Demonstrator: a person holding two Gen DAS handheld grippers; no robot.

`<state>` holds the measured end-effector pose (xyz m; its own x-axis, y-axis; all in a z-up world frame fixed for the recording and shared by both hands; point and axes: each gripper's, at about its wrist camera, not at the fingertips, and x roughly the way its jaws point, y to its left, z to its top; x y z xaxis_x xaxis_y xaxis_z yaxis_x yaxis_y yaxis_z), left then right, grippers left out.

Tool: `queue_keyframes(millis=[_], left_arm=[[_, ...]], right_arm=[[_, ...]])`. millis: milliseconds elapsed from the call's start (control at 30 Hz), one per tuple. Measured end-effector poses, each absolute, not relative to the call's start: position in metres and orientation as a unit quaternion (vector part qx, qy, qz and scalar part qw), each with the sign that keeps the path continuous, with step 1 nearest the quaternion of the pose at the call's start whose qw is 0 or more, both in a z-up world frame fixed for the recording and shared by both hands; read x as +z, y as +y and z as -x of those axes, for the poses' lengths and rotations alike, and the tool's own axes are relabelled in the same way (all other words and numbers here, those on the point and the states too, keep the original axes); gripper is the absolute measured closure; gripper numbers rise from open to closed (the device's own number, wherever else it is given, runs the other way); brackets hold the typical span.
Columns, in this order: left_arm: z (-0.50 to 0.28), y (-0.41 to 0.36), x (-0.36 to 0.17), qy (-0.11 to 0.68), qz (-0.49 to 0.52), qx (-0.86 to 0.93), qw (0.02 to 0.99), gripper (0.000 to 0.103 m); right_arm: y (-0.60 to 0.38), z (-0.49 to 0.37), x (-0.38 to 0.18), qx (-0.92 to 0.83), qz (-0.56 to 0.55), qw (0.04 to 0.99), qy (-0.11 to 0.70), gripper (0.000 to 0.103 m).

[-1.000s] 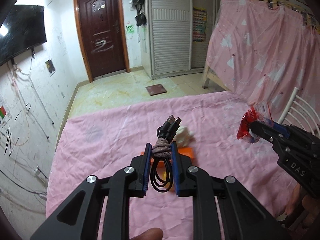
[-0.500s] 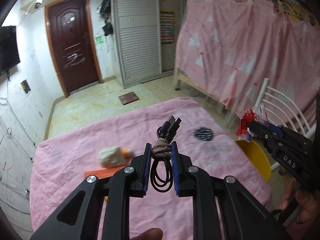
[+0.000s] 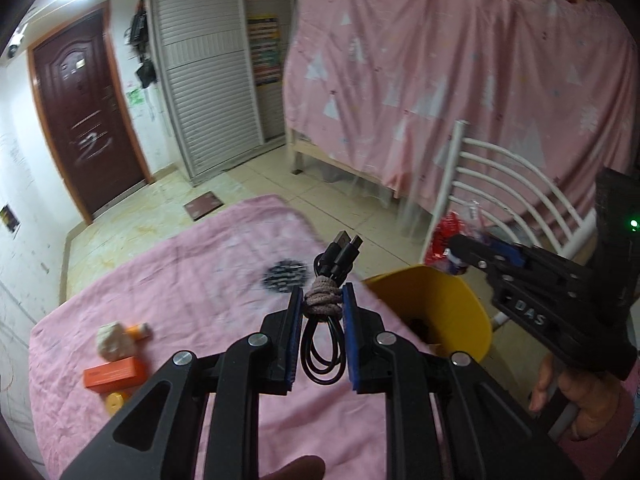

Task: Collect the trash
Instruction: 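Carry the black cable and red packet over the yellow bin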

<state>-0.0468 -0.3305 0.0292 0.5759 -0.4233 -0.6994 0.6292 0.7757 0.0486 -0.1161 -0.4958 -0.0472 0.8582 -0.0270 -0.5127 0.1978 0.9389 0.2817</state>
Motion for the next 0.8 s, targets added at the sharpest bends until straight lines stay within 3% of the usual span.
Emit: queue_keyframes(millis=[633, 800], left_arm=[[0.063, -0.43, 0.0, 0.388, -0.172, -0.353, 0.834, 0.09], [0.065, -0.437, -0.002, 0.39, -0.178, -0.348, 0.833, 0.08]], right_arm=[[-0.551, 0.137, -0.07, -0.076, -0.228, 0.939, 0.244, 0.076], [-0.557, 0.14, -0.075, -0.076, -0.239, 0.937, 0.244, 0.066]])
